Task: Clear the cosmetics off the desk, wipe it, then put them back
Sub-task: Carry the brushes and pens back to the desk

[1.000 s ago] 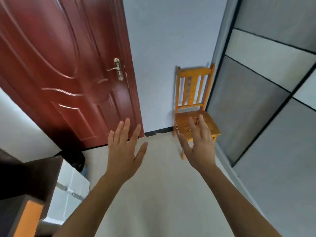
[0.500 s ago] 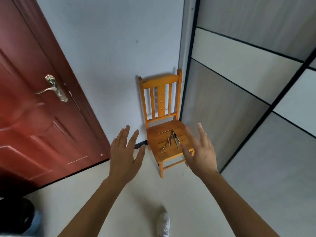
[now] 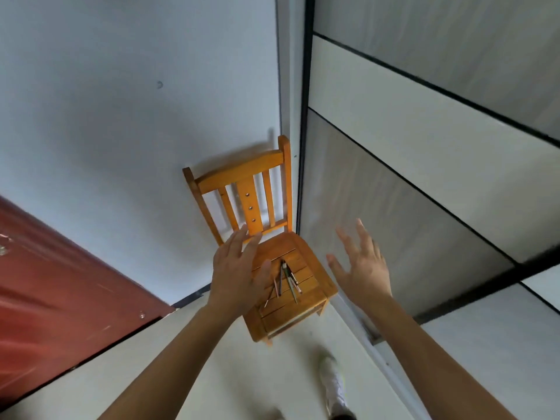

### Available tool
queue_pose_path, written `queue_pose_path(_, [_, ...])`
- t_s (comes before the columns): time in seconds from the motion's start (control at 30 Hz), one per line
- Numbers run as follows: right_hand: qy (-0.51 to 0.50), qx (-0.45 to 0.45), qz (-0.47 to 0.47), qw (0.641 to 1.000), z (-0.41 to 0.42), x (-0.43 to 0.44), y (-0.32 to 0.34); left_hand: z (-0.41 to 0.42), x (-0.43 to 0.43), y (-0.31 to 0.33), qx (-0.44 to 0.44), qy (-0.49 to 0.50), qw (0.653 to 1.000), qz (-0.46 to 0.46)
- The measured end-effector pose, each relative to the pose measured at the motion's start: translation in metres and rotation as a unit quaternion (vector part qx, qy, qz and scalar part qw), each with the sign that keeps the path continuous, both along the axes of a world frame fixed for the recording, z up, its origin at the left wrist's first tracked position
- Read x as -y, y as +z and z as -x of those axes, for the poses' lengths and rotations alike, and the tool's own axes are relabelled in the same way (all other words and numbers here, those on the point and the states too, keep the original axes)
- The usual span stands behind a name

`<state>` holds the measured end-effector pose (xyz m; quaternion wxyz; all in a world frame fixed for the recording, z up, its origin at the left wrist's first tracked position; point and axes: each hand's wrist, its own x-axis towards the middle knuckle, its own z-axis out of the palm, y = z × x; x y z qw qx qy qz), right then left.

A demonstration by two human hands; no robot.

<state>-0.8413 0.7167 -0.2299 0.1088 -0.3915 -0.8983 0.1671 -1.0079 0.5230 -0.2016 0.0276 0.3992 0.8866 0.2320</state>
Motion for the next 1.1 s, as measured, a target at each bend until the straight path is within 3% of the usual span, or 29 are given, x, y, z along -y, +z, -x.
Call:
queue_pose_path(0.17, [0.026, 0.062, 0.071, 0.995, 0.057, -0.075, -0.048, 0.038, -0.058, -0.041, 0.061, 0.077, 0.994, 0.055])
queue_pose_path(0.4, [0.107, 0.131, 0.087, 0.982, 0.130, -0.134, -0.100, 0.073, -0.105, -0.108, 0.137, 0.158, 0.971, 0.118])
queue_pose_path(0.57, [0.089, 0.161, 0.135, 0.974, 0.149, -0.137, -0.180, 0.086, -0.117, -0.194, 0.213, 0.199, 0.945, 0.152])
queue_pose_path(0.77, [0.064, 0.224, 0.220, 0.947, 0.156, -0.111, -0.330, 0.086, -0.117, -0.350, 0.270, 0.223, 0.916, 0.194])
queue_pose_path(0.93, [0.059, 0.235, 0.275, 0.930, 0.156, -0.079, -0.427, 0.070, -0.113, -0.449, 0.282, 0.216, 0.910, 0.213])
queue_pose_path(1.1, [0.059, 0.210, 0.260, 0.941, 0.162, -0.069, -0.470, 0.067, -0.121, -0.490, 0.232, 0.221, 0.920, 0.226])
